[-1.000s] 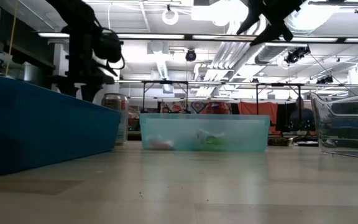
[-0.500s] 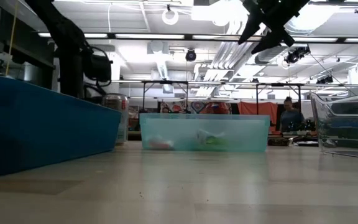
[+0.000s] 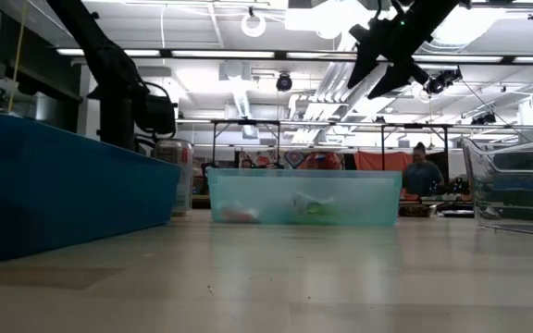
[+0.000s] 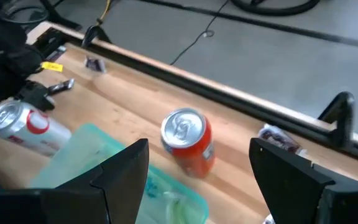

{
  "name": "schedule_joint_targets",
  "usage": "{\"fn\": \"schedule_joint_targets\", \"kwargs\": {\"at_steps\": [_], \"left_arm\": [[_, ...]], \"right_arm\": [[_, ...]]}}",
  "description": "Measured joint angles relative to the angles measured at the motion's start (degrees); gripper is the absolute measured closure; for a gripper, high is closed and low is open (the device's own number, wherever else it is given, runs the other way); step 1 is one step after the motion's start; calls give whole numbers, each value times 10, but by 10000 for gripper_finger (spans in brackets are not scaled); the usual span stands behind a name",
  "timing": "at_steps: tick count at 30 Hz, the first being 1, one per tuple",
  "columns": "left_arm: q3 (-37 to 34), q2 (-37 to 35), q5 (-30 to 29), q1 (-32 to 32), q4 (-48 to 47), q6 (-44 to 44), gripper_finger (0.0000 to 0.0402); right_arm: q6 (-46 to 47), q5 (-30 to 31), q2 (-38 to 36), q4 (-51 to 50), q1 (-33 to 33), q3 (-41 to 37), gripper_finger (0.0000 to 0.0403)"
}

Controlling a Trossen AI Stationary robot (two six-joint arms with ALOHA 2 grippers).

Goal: Organize candy in baskets
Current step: Put the white brown chocolate into the transparent bin

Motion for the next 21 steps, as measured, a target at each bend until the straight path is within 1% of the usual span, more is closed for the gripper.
{"fn": "schedule_joint_targets", "kwargs": {"at_steps": [2, 4, 5, 8, 9, 11, 13, 17, 19, 21], "left_arm": [[0, 2, -8, -1, -5, 20, 210], [0, 0, -8, 0, -13, 47, 239], [-1, -2, -8, 0, -19, 63, 263], [-3, -10, -5, 3, -31, 115, 358], [-3, -16, -5, 6, -32, 133, 376], [0, -33, -3, 15, -32, 161, 383], [3, -58, -3, 28, -56, 179, 391], [41, -139, 19, 56, -28, 193, 399], [52, -178, 46, 63, -20, 201, 401], [68, -223, 86, 62, 31, 204, 401]], "right_arm": [[-1, -6, 3, -1, 0, 0, 130], [-1, -5, 1, 1, 0, 0, 130], [-1, -5, -2, 0, 0, 0, 130], [-1, -3, -9, 2, -2, 0, 130], [-1, -3, -11, 4, -4, 0, 130], [-2, -3, -18, 6, -5, 0, 130], [-1, -4, -27, 6, -5, 0, 130], [-18, -13, -54, 13, -4, 0, 130], [-44, -45, -69, 28, -4, 0, 130], [-67, -102, -82, 47, -3, 0, 130]]}}
